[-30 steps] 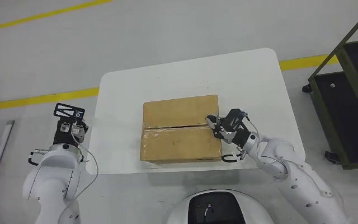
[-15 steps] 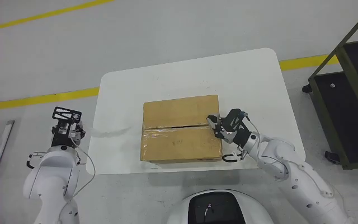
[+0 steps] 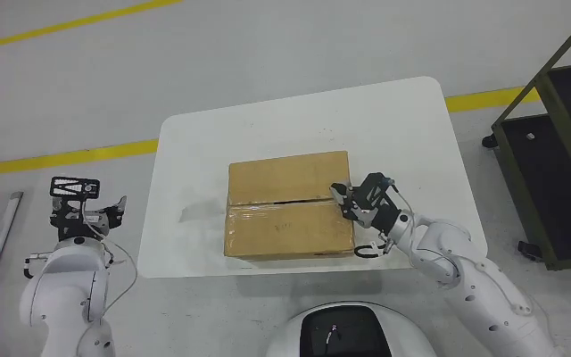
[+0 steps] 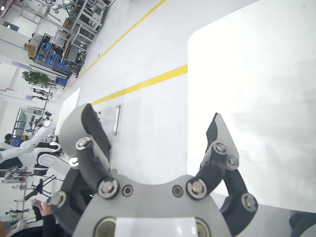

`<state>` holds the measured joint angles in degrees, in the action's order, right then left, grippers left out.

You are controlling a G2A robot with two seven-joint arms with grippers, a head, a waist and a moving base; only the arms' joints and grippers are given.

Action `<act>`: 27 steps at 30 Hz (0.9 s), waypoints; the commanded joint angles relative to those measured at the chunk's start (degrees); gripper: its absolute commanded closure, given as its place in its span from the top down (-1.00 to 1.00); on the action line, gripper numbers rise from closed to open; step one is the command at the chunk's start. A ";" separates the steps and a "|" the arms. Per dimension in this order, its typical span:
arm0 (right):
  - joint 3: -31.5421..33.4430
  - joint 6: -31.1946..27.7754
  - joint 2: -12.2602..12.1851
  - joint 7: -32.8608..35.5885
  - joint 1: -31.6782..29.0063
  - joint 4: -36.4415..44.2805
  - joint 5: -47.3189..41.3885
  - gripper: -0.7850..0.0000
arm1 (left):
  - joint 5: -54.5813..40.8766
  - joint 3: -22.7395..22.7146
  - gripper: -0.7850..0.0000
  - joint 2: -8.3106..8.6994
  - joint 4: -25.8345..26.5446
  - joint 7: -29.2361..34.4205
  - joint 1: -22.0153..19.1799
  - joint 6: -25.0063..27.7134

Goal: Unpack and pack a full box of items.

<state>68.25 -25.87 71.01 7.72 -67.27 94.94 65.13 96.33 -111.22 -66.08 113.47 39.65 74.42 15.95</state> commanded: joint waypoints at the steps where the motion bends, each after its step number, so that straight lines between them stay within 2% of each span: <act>1: -0.07 0.16 0.02 -0.04 0.02 -0.06 0.01 -1.00 | -1.49 -0.56 1.00 0.00 0.05 -0.66 -0.19 -0.63; 6: -0.25 0.55 0.07 -0.55 -0.04 0.17 -0.23 -1.00 | -1.03 0.18 1.00 0.30 1.34 -2.24 -0.14 1.92; 10: 1.03 1.49 -0.04 -1.75 -0.60 1.81 -0.71 -1.00 | -2.38 4.47 1.00 0.33 3.91 -2.52 -0.77 4.78; 14: 3.45 2.46 -0.41 -2.51 -2.00 4.35 0.05 -1.00 | -5.63 11.56 1.00 0.10 6.10 -2.15 -2.42 6.87; 19: 7.86 2.91 -1.15 -2.79 -4.95 7.23 1.77 -1.00 | -11.10 23.04 1.00 -0.50 8.29 -2.46 -6.29 9.38; 24: 12.33 3.76 -1.79 -3.36 -8.43 9.19 2.78 -0.88 | -15.24 34.00 1.00 -1.27 7.49 -1.85 -11.24 11.91; 27: 14.38 4.19 -2.06 -3.65 -10.24 9.92 3.02 -0.84 | -13.26 39.49 1.00 -1.50 6.33 -0.56 -13.59 15.10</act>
<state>82.13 -21.79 69.00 4.15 -77.08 104.74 68.15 82.02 -73.57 -67.53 120.22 38.73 61.28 30.39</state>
